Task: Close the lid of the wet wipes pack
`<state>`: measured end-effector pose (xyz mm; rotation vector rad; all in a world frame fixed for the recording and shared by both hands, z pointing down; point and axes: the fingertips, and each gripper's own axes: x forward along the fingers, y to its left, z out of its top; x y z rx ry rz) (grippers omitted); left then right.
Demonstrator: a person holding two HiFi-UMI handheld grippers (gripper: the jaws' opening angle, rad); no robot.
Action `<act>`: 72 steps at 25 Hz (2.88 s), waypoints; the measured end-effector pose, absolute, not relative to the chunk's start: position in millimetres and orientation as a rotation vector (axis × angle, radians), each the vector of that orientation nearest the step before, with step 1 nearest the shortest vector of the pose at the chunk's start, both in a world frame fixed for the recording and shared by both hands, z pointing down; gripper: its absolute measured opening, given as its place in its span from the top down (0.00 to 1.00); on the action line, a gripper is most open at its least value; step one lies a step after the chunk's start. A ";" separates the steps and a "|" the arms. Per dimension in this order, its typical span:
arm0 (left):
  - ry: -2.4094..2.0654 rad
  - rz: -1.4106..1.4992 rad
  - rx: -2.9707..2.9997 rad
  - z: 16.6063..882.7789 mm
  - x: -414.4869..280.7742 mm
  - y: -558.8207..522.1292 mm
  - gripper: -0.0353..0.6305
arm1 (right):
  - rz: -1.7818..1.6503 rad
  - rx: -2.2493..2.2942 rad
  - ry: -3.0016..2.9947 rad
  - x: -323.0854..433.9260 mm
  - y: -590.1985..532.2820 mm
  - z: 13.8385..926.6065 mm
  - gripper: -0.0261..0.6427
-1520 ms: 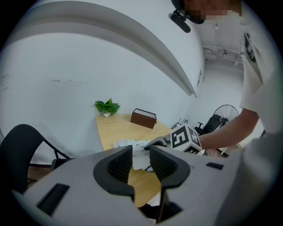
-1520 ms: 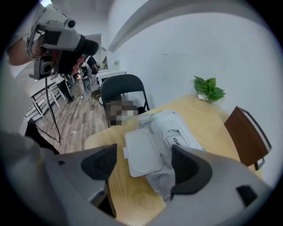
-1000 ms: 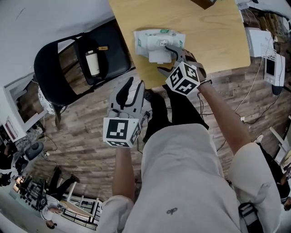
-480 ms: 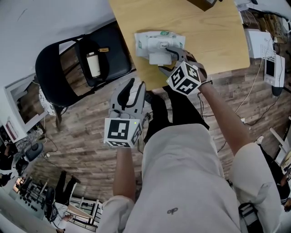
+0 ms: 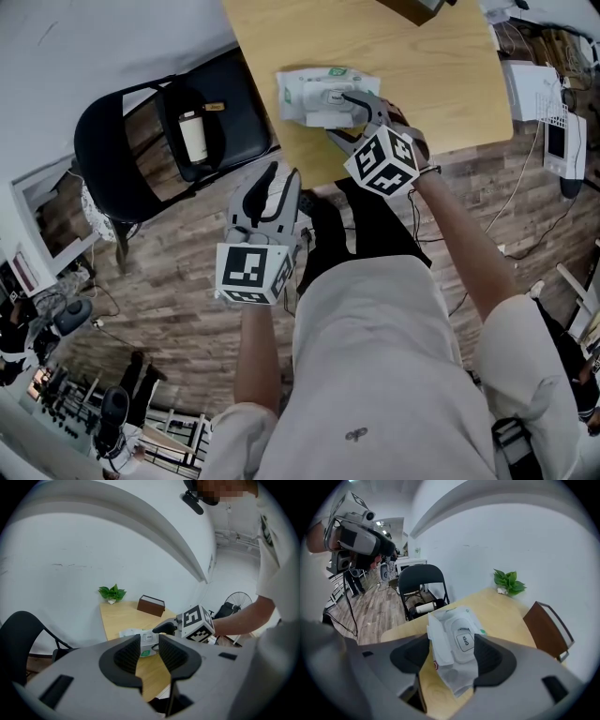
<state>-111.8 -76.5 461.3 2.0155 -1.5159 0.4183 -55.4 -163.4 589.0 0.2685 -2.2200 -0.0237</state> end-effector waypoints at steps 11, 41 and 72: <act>-1.516 0.414 2.016 459.7 -108.2 -77.1 0.77 | -0.058 0.324 -2.254 -59.7 -182.1 570.1 0.56; -1.509 0.413 2.007 462.1 -112.2 -88.4 0.77 | -0.208 0.376 -2.229 -76.7 -216.7 568.7 0.88; -1.505 0.402 1.986 469.1 -116.6 -96.3 0.77 | -0.159 0.290 -2.147 -82.1 -223.9 611.1 0.96</act>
